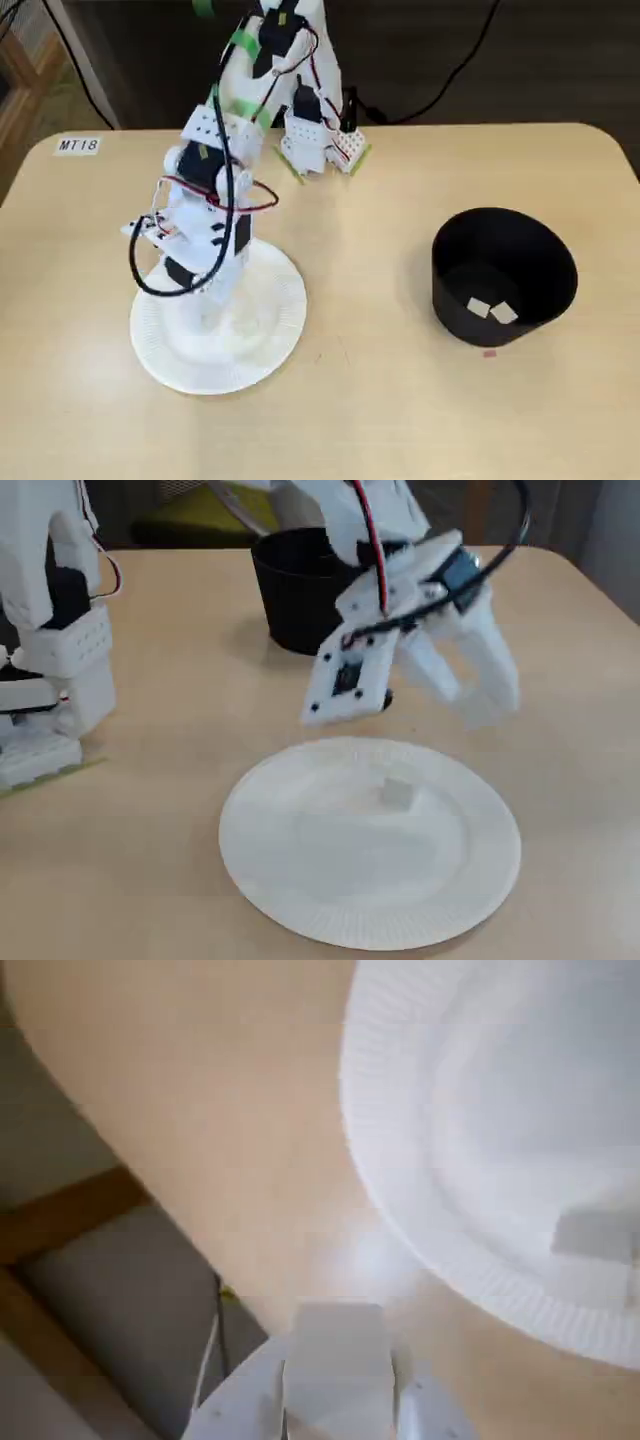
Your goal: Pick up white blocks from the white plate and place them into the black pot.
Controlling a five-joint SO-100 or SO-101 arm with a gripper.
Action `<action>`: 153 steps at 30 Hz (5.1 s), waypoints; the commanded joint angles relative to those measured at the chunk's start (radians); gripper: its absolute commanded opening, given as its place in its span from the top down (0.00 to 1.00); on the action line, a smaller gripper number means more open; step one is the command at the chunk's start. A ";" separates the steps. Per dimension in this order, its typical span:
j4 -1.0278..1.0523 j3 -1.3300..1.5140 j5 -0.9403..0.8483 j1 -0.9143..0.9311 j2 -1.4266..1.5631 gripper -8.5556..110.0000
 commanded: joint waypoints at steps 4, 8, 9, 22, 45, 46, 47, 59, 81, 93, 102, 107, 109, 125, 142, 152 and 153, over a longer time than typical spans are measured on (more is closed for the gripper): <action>-0.115 -0.015 -0.011 -0.262 0.275 0.95; -0.137 -0.014 -0.140 -0.469 0.357 0.95; -0.135 -0.009 -0.173 -0.520 0.374 0.95; -0.350 0.518 -0.330 -0.973 0.477 0.95; -0.428 0.612 -0.353 -0.969 0.425 0.76; -0.425 0.612 -0.360 -0.966 0.430 0.77; -0.419 0.612 -0.367 -0.962 0.436 0.78; -0.089 0.592 -0.370 -0.472 0.652 0.95; 0.454 -0.057 -0.183 -0.063 -0.087 0.95; 0.463 -0.107 -0.135 -0.017 -0.195 0.69; 0.483 -0.202 -0.137 -0.029 -0.301 0.67; 0.454 -0.229 -0.143 -0.029 -0.348 0.64; 0.454 -0.250 -0.147 -0.031 -0.368 0.64; 0.333 -0.288 -0.146 -0.041 -0.486 0.92; 0.112 -0.305 -0.304 -0.089 -0.209 0.95; -0.334 -0.055 -0.321 -0.308 0.268 0.95; -0.380 -0.003 -0.308 -0.331 0.322 0.95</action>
